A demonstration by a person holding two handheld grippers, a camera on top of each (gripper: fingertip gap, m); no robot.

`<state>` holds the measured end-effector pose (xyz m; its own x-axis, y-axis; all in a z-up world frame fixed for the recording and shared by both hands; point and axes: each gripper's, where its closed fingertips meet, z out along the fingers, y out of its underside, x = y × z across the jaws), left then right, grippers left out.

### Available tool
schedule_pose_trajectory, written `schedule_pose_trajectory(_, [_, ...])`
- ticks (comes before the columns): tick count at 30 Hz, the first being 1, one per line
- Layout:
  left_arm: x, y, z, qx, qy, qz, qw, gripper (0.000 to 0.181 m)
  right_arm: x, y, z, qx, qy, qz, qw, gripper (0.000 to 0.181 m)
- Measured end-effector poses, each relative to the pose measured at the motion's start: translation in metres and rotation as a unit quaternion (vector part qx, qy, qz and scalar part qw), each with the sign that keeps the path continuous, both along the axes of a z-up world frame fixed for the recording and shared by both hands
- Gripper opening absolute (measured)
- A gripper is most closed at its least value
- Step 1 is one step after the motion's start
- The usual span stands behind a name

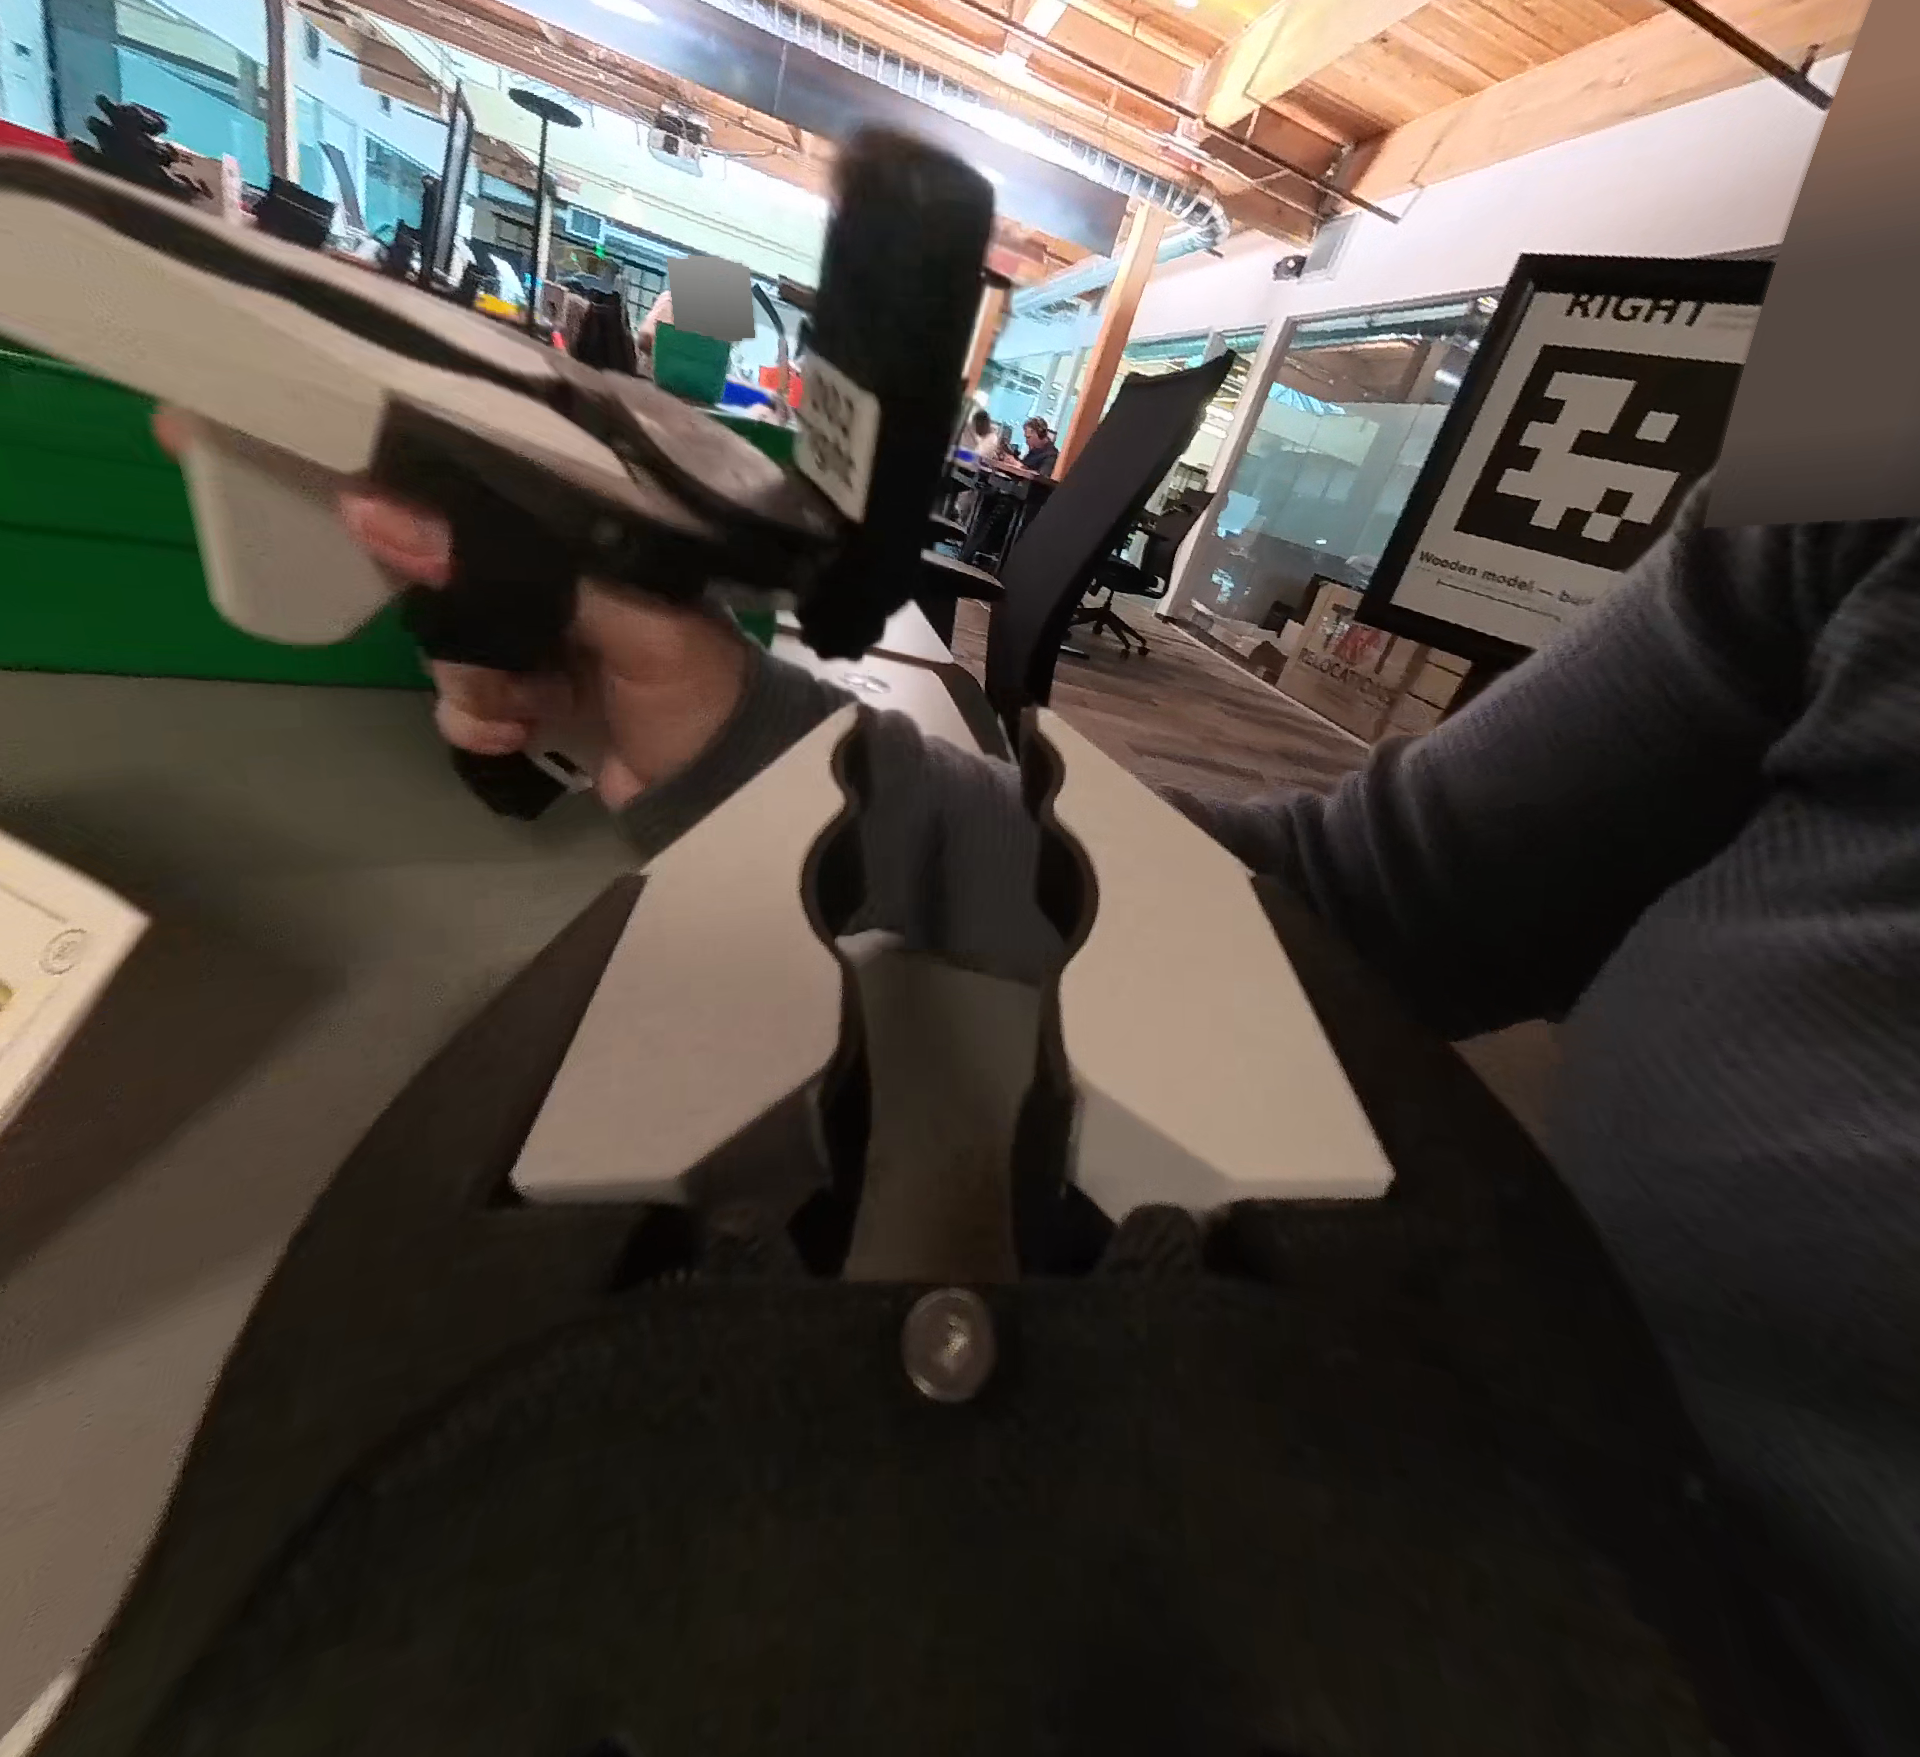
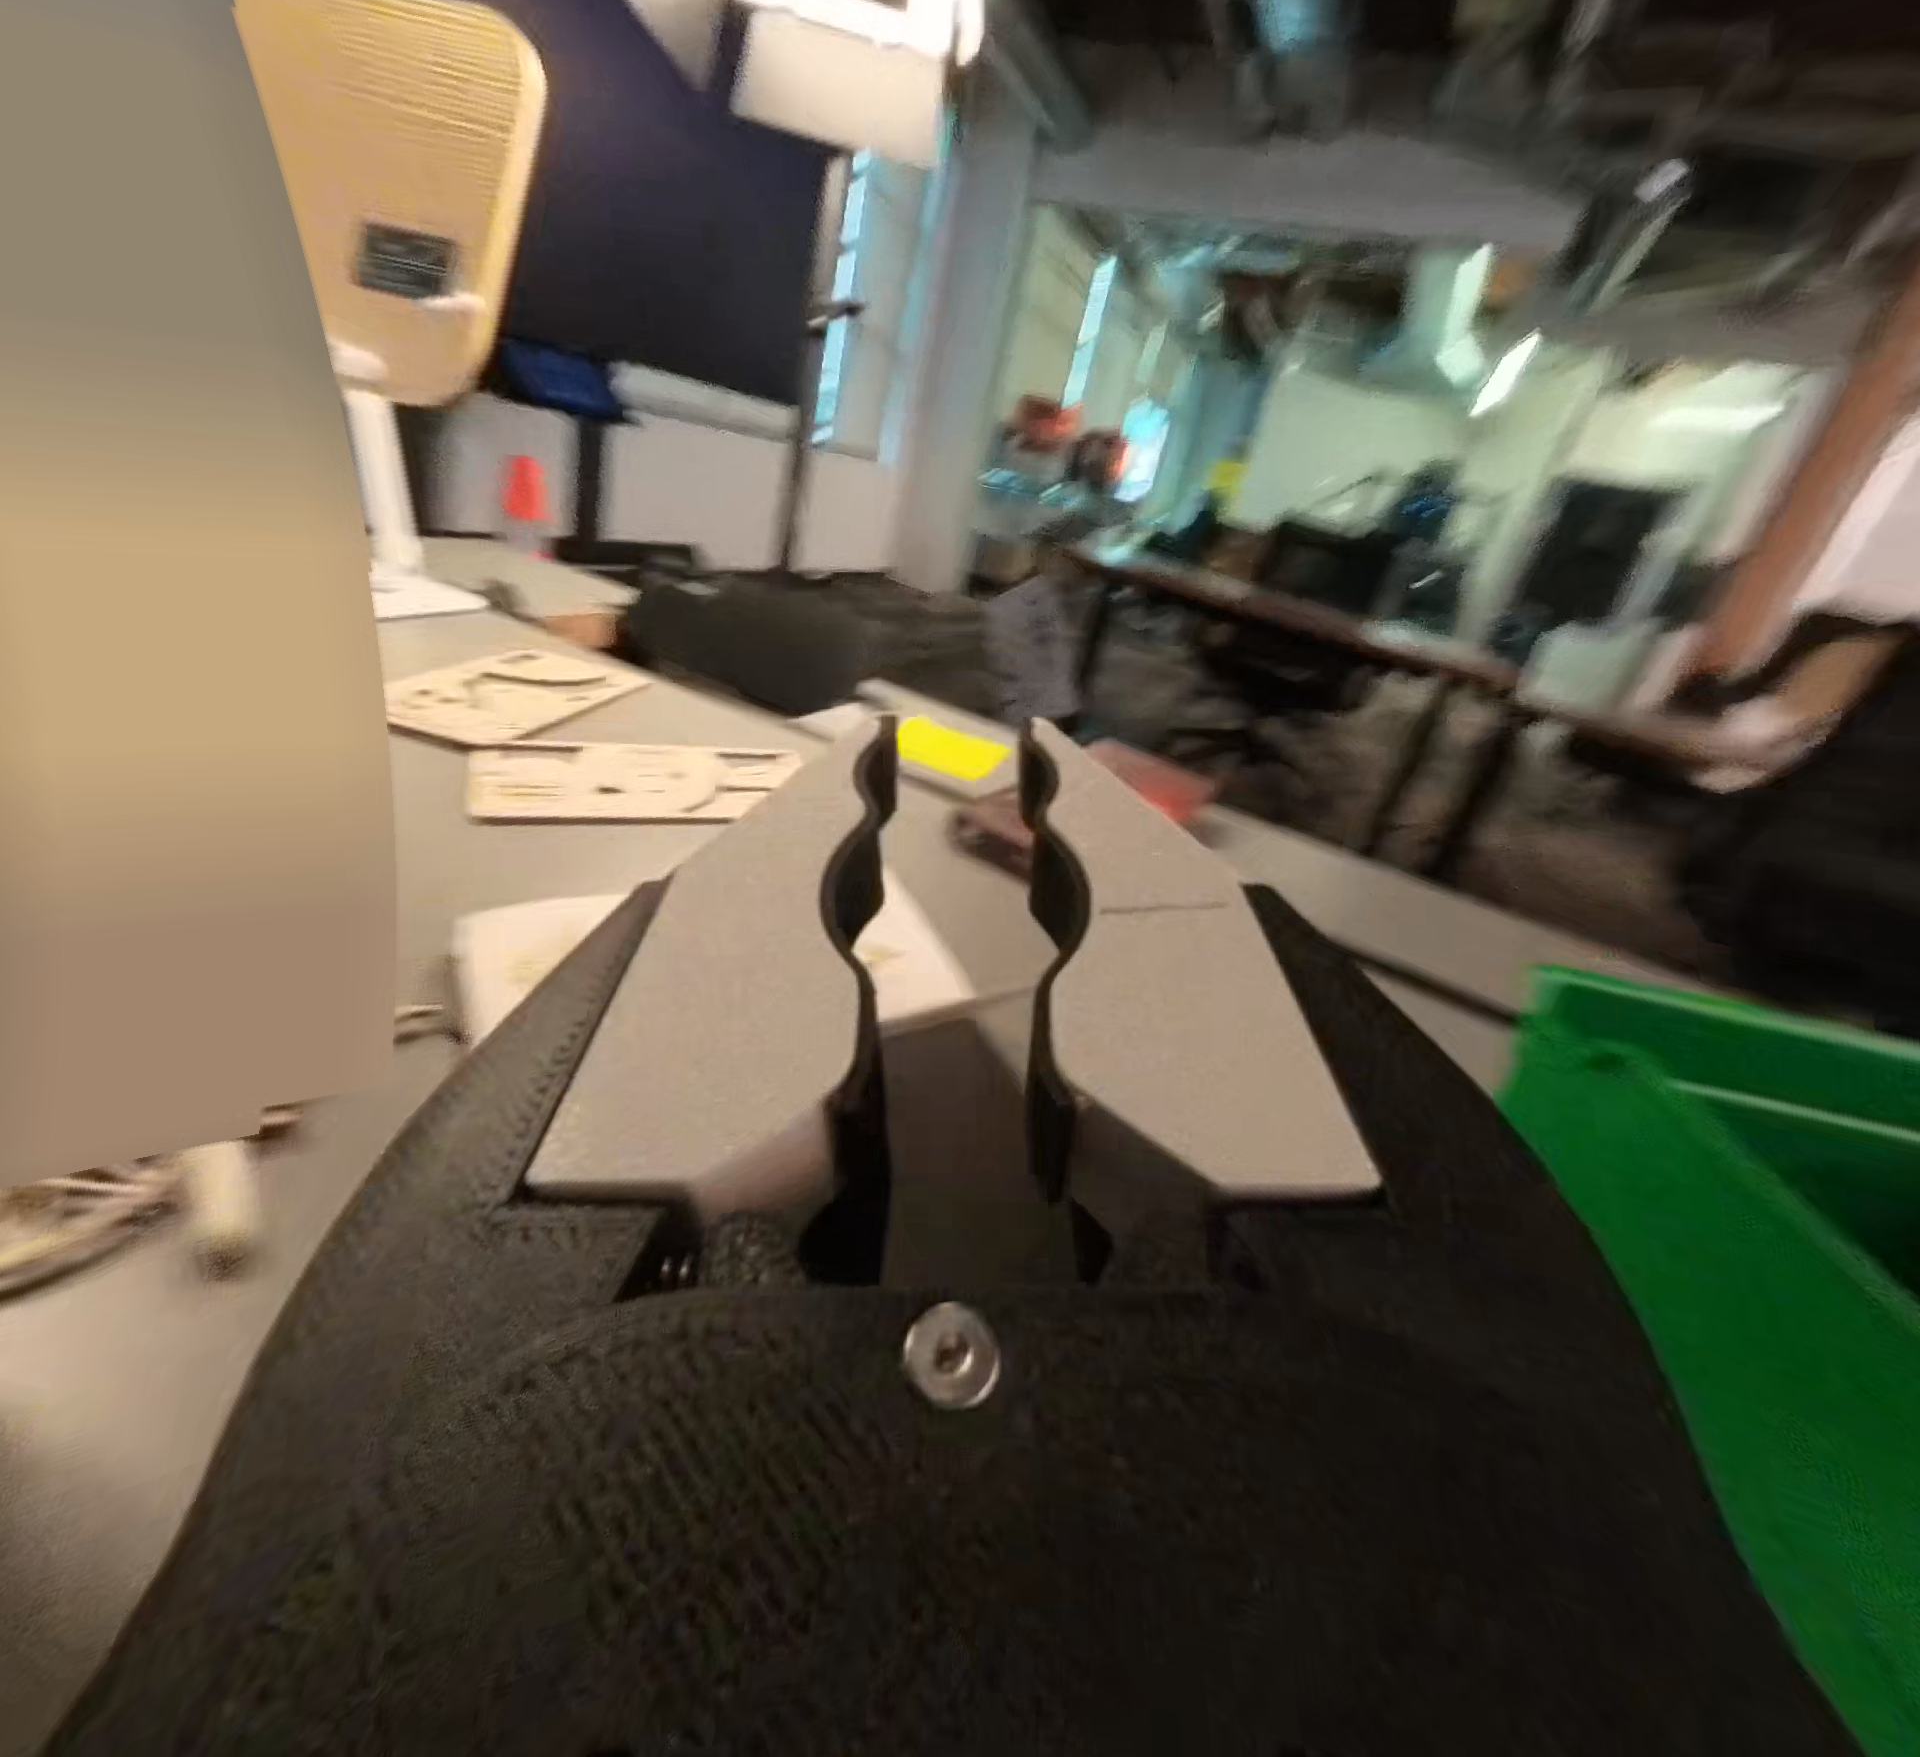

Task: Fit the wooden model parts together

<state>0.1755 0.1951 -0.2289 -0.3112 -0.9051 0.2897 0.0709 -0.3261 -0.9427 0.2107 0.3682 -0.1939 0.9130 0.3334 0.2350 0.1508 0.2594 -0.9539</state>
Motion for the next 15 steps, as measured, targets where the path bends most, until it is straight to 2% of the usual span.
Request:
schedule_pose_trajectory(3, [0.003, -0.003, -0.002, 0.005, 0.008, -0.003, 1.0, 0.025, -0.043, 0.005, -0.025, -0.119, -0.017, 0.082, 0.989, 0.036])
schedule_pose_trajectory(6, [0.003, -0.006, -0.002, 0.016, 0.009, -0.006, 1.0, 0.024, -0.074, 0.007, -0.068, -0.215, -0.082, 0.119, 0.966, 0.035])
schedule_pose_trajectory(9, [0.003, -0.007, -0.002, 0.018, 0.007, -0.008, 1.0, 0.024, -0.08, 0.009, -0.104, -0.286, -0.128, 0.119, 0.942, 0.02])
schedule_pose_trajectory(15, [0.001, -0.006, -0.001, 0.001, 0.003, -0.017, 1.0, 0.024, -0.062, 0.002, -0.14, -0.374, -0.158, 0.121, 0.906, 0.017])
